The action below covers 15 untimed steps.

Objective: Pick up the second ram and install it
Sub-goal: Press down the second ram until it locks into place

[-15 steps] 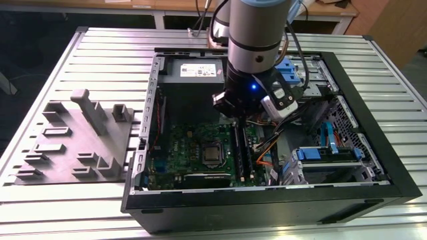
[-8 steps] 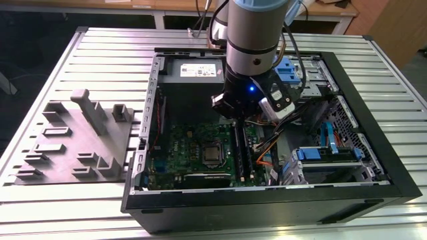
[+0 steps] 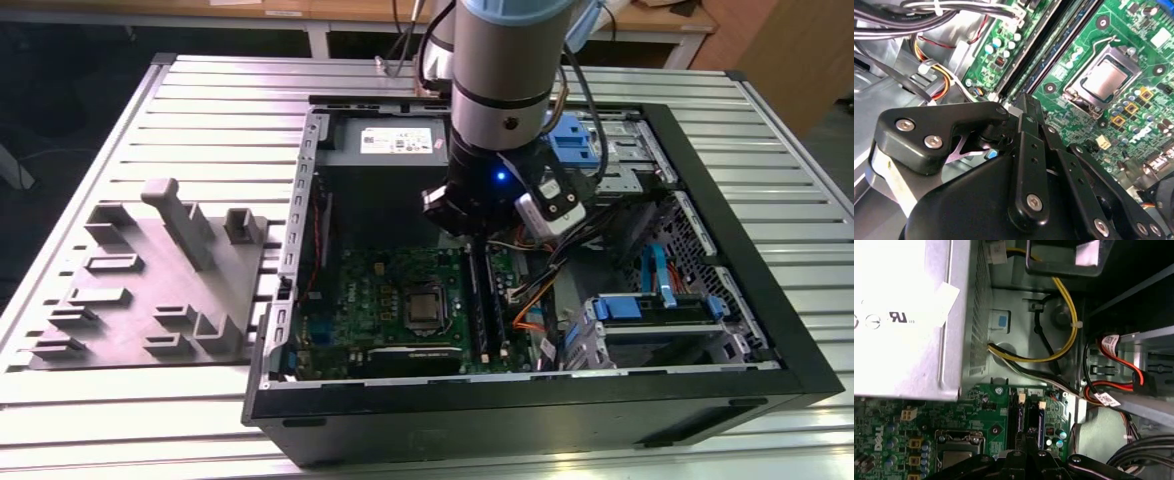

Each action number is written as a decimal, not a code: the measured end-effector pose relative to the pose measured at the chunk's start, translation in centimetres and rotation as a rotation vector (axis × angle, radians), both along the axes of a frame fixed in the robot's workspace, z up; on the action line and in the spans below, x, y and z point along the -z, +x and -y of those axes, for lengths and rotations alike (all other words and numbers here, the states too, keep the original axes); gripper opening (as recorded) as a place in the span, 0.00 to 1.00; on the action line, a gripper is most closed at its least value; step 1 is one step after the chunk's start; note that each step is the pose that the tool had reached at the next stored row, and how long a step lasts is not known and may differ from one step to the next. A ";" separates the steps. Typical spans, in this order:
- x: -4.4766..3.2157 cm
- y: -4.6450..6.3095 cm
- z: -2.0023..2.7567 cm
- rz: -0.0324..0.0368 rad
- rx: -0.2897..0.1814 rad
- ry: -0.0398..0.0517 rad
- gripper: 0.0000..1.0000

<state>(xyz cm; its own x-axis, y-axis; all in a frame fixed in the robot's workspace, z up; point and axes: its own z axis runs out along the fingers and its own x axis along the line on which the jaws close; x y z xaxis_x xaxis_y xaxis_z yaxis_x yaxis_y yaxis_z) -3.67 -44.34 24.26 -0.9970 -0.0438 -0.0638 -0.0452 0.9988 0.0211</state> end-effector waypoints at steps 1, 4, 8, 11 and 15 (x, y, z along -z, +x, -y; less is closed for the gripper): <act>0.16 0.0 -0.05 0.0001 0.000 0.0001 0.10; 0.63 0.0 -0.14 0.0000 0.000 0.0003 0.10; 0.81 0.0 -0.40 -0.0001 0.000 0.0058 0.10; 1.12 0.0 -0.62 0.0000 0.000 0.0071 0.10; 1.47 0.0 -0.76 -0.0001 0.000 0.0076 0.10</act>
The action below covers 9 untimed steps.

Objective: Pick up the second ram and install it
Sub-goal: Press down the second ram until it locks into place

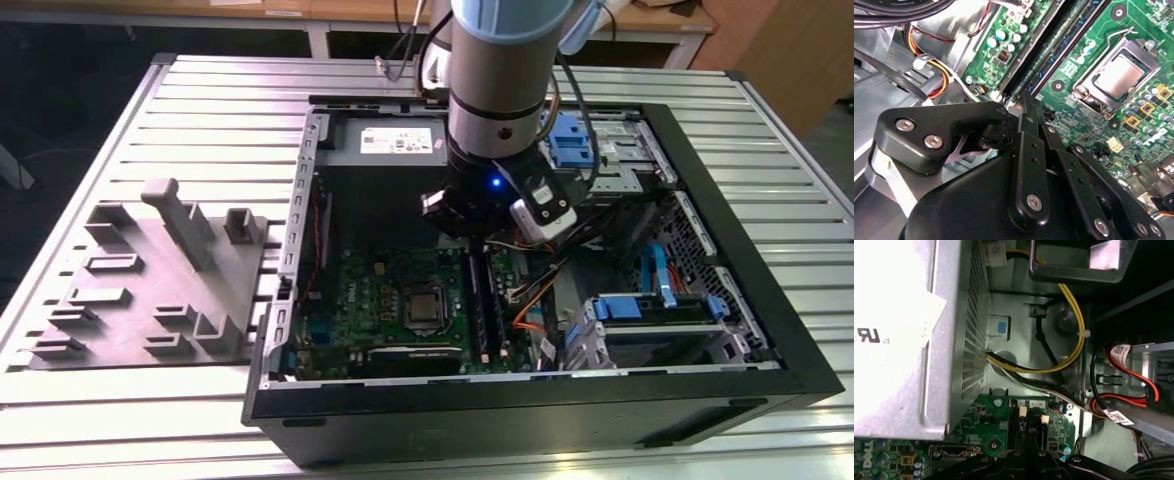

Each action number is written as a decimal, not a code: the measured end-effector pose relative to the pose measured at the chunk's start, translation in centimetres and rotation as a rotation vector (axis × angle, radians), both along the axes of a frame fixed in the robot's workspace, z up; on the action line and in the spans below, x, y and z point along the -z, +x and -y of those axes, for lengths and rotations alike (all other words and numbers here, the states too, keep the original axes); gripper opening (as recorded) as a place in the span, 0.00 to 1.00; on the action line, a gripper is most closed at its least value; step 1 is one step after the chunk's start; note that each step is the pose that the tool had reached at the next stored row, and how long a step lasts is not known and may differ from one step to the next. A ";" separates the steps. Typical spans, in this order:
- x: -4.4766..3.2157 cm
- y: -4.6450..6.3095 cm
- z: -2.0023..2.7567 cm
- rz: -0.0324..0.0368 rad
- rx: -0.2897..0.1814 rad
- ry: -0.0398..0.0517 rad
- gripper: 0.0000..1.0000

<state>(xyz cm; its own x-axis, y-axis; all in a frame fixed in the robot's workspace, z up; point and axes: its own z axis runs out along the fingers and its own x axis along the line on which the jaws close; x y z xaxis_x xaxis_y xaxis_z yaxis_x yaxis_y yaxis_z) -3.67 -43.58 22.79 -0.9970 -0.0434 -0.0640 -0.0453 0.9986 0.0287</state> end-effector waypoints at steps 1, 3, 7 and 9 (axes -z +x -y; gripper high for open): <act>0.06 0.0 -0.03 0.0000 0.000 0.0012 0.10; 0.19 -0.1 -0.16 0.0001 0.000 0.0035 0.10; 0.40 -0.2 -0.39 0.0002 0.000 0.0052 0.10; 0.60 -0.2 -0.44 0.0001 0.000 0.0058 0.10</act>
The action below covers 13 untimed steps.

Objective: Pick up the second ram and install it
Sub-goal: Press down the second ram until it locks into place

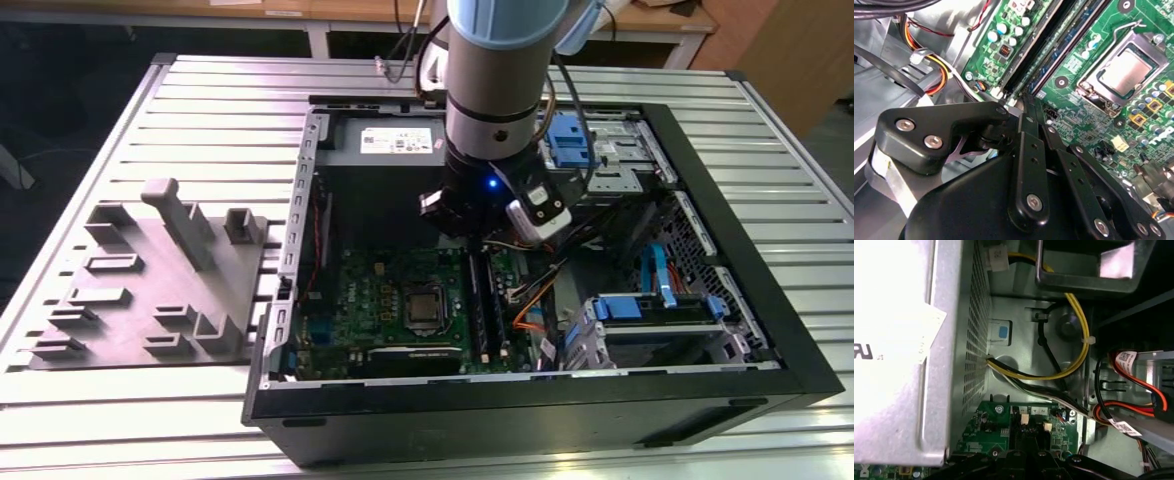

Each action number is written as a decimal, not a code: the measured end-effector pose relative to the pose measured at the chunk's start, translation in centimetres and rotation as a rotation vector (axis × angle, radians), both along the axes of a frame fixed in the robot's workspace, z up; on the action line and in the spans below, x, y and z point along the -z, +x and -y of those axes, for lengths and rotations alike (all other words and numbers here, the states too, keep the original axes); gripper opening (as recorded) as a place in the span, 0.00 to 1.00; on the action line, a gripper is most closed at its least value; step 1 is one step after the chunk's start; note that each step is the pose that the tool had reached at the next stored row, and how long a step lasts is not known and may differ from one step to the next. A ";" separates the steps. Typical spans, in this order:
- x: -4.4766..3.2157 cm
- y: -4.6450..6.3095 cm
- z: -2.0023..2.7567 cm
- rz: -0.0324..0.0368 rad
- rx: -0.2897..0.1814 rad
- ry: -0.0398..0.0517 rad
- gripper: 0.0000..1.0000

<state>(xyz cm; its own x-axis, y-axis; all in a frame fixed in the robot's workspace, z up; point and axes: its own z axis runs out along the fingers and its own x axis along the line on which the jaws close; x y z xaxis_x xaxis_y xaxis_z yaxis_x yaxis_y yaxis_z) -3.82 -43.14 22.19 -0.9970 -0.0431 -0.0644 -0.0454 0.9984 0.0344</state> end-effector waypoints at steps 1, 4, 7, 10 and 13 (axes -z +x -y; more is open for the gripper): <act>0.09 0.0 -0.02 0.0000 0.000 0.0004 0.10; 0.12 0.0 -0.02 -0.0001 0.000 0.0003 0.10; 0.32 0.0 -0.02 -0.0002 0.000 0.0006 0.10; 0.38 0.0 -0.02 -0.0001 0.000 0.0034 0.10; 0.44 0.0 -0.02 0.0000 0.000 0.0045 0.10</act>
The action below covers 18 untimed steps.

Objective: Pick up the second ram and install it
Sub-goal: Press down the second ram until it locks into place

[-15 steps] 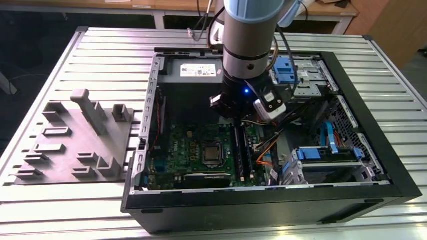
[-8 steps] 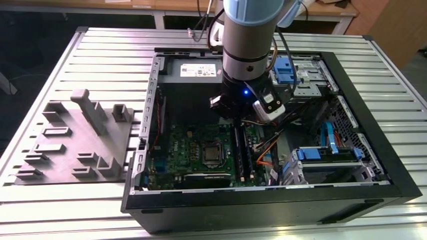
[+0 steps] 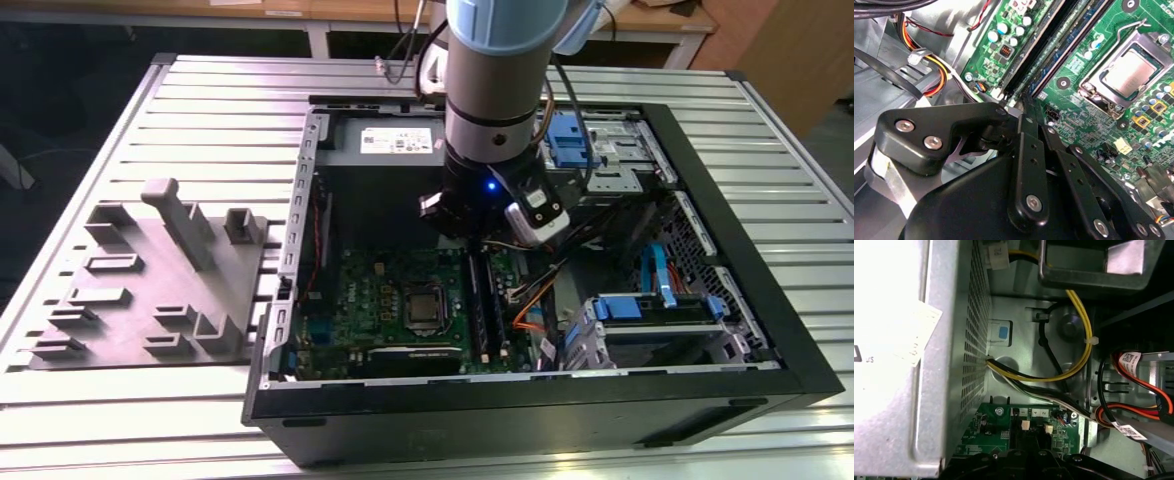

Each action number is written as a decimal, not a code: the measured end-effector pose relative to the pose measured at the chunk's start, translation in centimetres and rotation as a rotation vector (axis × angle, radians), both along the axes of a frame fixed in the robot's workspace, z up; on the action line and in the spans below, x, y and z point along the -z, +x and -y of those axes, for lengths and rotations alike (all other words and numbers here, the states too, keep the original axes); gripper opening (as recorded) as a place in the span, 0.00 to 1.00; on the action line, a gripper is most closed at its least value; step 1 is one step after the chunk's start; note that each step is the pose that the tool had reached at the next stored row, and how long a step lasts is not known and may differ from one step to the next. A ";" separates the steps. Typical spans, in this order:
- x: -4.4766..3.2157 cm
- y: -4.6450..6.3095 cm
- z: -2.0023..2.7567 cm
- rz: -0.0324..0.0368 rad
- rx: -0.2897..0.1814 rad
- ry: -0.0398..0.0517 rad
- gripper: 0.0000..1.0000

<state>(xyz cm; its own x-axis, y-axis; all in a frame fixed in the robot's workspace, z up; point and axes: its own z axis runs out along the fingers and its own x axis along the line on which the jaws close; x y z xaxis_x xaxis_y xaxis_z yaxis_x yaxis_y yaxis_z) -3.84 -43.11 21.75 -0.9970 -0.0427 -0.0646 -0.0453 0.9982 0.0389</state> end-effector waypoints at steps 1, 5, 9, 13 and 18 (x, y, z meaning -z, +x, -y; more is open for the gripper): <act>0.10 0.0 0.01 -0.0002 0.000 -0.0001 0.10; 0.18 0.0 0.01 -0.0002 0.000 0.0010 0.10; 0.19 0.0 0.00 -0.0001 0.000 0.0014 0.10; -0.46 0.0 -0.01 0.0003 0.000 -0.0006 0.10; -1.57 0.0 0.00 -0.0001 0.000 -0.0038 0.10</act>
<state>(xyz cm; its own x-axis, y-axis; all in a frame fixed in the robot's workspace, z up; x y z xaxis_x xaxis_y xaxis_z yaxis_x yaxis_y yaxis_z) -3.83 -43.11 23.32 -0.9970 -0.0429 -0.0644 -0.0452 0.9984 0.0352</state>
